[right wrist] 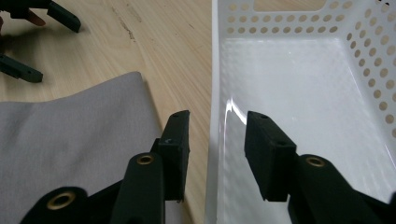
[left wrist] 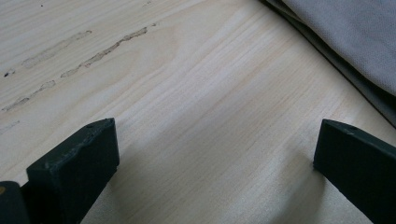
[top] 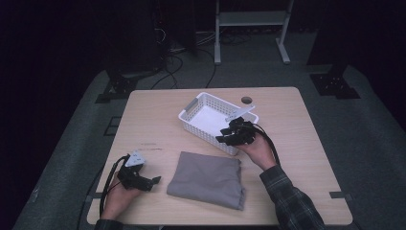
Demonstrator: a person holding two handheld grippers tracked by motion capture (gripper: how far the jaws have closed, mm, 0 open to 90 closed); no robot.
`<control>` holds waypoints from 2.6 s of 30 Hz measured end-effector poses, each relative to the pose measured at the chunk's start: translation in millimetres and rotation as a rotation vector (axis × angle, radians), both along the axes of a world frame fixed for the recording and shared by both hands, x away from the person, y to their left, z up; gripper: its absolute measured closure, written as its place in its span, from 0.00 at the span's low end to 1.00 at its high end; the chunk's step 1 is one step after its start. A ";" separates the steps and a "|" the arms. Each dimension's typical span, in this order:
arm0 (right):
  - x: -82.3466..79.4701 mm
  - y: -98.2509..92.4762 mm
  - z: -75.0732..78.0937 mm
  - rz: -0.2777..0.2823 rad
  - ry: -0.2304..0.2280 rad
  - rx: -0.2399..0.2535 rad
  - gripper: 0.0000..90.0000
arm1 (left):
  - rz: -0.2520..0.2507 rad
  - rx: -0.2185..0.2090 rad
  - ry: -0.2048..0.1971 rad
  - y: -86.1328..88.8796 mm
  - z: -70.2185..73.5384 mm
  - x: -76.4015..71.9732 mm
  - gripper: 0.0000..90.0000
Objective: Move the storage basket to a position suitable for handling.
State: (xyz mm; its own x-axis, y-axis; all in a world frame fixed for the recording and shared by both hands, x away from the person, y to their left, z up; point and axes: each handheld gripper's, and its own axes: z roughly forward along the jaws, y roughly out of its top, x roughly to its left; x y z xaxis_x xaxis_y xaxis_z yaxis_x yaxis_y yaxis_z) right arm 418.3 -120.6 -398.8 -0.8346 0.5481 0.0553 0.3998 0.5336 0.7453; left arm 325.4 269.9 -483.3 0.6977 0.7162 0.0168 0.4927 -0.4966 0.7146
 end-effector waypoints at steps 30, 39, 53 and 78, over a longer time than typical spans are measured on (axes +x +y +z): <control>7.8 19.5 -10.2 -0.025 0.019 -0.133 0.94 | 0.001 0.001 0.001 0.2 0.1 0.1 0.00; 5.7 7.5 -1.2 -0.033 0.025 -0.115 0.94 | 0.002 0.001 0.001 0.2 0.1 0.1 0.00; -4.1 -18.6 10.7 -0.055 0.009 -0.106 0.94 | 0.003 0.000 -0.001 0.1 0.0 0.2 0.00; -36.5 -78.9 11.3 -0.132 0.012 -0.071 0.94 | 0.007 -0.005 -0.001 -0.1 -0.2 0.2 0.00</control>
